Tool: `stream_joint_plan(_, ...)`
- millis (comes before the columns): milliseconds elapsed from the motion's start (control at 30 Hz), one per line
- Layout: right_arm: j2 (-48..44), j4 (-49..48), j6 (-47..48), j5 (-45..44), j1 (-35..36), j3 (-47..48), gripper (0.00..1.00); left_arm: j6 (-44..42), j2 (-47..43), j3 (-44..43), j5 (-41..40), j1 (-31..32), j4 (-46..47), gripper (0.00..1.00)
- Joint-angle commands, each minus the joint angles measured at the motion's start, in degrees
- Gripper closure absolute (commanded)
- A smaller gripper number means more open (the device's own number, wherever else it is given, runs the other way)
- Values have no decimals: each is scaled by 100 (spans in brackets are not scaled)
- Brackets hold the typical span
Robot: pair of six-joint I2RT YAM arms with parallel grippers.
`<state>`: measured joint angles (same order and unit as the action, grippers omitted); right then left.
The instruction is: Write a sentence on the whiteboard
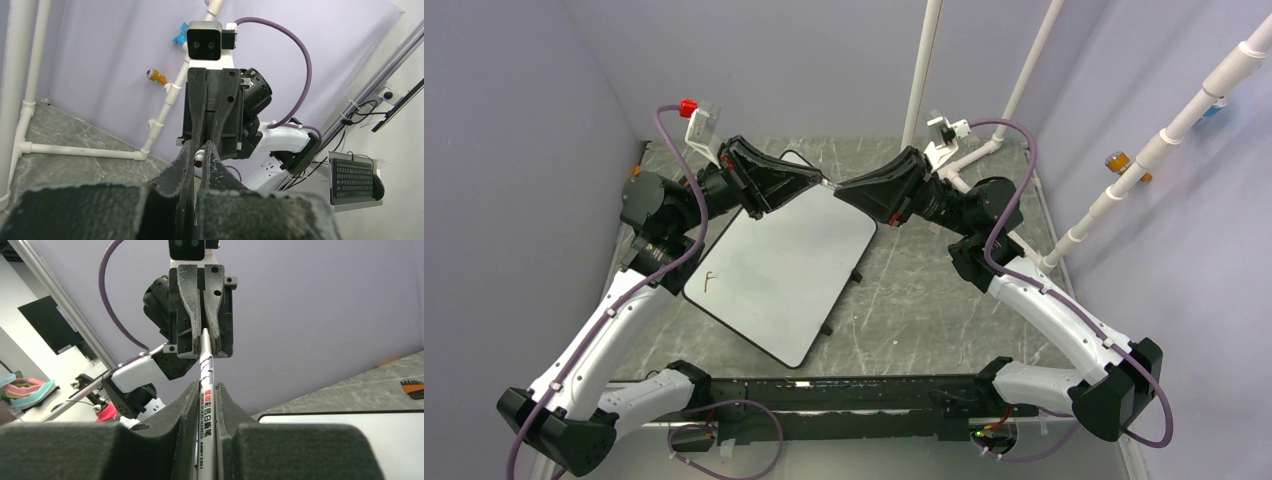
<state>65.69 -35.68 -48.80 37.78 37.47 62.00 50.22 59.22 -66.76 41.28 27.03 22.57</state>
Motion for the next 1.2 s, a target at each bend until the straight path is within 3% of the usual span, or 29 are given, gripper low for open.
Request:
stream_joint_plan(0, -22, -452, -104, 54, 2, 272, 85, -226, -87, -78, -36, -17, -51, 100)
stream_joint_plan(200, -36, -497, -113, 15, 3, 258, 99, -255, -86, -72, -12, -13, -58, 100)
stream_joint_plan(333, -72, -526, -68, 15, -2, 217, 100, -434, -110, -123, -9, -17, -256, 98)
stream_joint_plan(400, -110, -481, 0, -9, -7, 185, 100, -592, -136, -179, -46, -14, -463, 76)
stream_joint_plan(467, -156, -307, 103, -60, -1, 179, 100, -778, -188, -251, -65, -13, -727, 43)
stream_joint_plan(533, -221, -4, 237, -198, -4, 195, 100, -967, -267, -313, -84, -20, -1122, 21)
stream_joint_plan(600, -287, 372, 418, -335, -3, 246, 100, -1284, -357, -439, -140, -20, -1594, 10)
stream_joint_plan(700, -403, 1129, 757, -571, -5, 366, 100, -1820, -554, -540, -409, -40, -2331, 2)
stream_joint_plan(900, -565, 2828, 1629, -1221, -17, 591, 100, -2692, -801, -972, -1106, -280, -4278, 1)
stream_joint_plan(1167, -1017, 3760, 2135, -1796, -35, 159, 100, -3515, -858, -981, -1905, -1127, -5909, 3)
